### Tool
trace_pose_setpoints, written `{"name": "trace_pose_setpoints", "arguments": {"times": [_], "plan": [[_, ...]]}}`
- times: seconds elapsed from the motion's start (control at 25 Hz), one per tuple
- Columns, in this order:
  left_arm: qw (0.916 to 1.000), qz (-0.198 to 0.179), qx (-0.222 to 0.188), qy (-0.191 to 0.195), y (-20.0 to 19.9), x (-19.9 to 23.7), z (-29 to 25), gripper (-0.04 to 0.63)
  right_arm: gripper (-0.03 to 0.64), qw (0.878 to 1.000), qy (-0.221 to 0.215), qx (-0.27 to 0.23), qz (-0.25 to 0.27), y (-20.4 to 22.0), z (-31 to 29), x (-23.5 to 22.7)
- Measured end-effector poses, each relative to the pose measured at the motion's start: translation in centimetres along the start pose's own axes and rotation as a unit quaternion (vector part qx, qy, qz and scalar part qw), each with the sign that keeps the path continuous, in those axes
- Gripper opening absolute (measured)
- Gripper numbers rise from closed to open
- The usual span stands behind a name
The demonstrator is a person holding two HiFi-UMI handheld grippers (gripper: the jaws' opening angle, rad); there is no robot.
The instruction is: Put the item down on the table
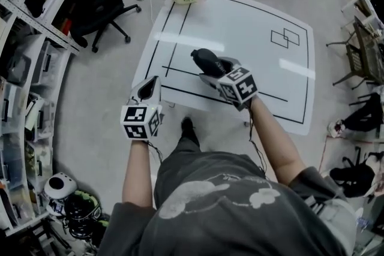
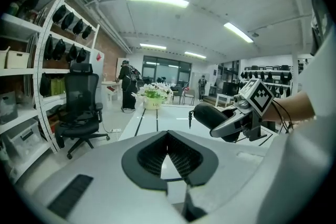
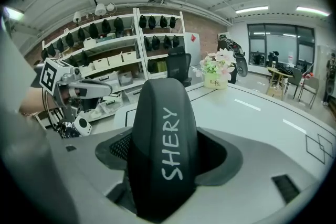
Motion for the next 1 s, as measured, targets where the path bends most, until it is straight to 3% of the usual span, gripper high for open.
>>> {"name": "trace_pose_setpoints", "arguments": {"times": [0.48,1.0], "plan": [[0.9994,0.018,0.023,0.020,-1.9,10.1,-7.9,0.002,0.331,0.996,-0.021,0.057,0.070,-7.4,-13.1,-3.8],[0.9984,0.046,0.027,0.017,-1.5,15.4,-11.3,0.002,0.336,0.979,-0.056,0.121,0.153,-10.7,-21.5,-4.1]]}}
Point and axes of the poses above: the fingertips, and each gripper's own axes: z backward along the fingers, x to its left, y out of its underside, the point moved 10 cm from there along z, backward along the fingers
